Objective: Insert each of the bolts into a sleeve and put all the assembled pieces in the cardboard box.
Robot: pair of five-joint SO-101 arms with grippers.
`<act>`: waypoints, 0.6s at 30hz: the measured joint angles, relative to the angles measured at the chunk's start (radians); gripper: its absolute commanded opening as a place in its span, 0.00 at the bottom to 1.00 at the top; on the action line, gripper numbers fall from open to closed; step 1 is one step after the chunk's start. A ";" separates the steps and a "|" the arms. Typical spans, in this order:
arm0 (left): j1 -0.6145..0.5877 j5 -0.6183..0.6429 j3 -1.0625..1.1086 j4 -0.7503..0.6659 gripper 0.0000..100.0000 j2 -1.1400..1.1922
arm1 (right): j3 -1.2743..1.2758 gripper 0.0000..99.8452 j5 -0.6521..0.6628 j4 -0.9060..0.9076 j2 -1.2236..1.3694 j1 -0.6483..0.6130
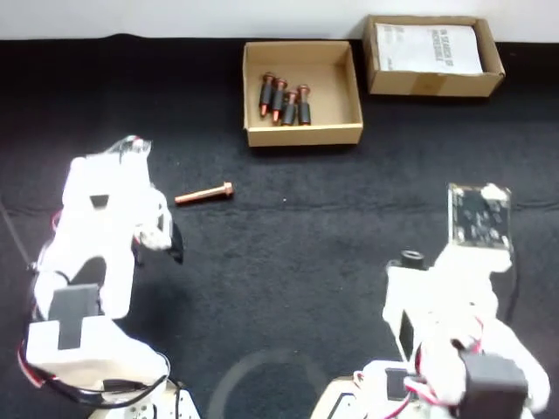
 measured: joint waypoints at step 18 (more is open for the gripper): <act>0.158 -1.068 -0.543 0.224 0.24 0.293 | 0.290 0.01 0.000 0.003 -0.385 0.034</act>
